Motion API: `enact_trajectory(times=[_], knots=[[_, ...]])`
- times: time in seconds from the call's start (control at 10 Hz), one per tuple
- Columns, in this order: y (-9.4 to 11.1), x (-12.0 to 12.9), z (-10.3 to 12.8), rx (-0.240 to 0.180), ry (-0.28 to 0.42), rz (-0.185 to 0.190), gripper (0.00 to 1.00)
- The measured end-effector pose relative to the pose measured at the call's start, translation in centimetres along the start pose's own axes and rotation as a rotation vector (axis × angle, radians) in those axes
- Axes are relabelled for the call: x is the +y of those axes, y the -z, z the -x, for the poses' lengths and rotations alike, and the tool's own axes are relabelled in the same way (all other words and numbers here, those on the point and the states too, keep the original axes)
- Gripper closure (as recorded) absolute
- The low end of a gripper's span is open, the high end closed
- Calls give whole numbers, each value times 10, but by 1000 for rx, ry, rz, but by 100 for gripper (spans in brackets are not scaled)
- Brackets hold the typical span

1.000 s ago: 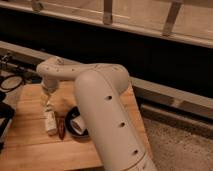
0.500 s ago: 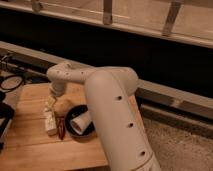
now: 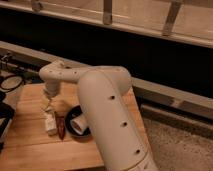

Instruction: Stand the bottle upright

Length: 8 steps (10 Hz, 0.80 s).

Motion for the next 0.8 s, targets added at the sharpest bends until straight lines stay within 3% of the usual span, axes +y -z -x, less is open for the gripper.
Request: enact_trajectory(times=[0.3,0.7,0.8], knots=[[7,2,-4,2,3,-12,20],[-6,5,38,22,-8,-17,20],[-8,4,38,19,-34,-21,20]])
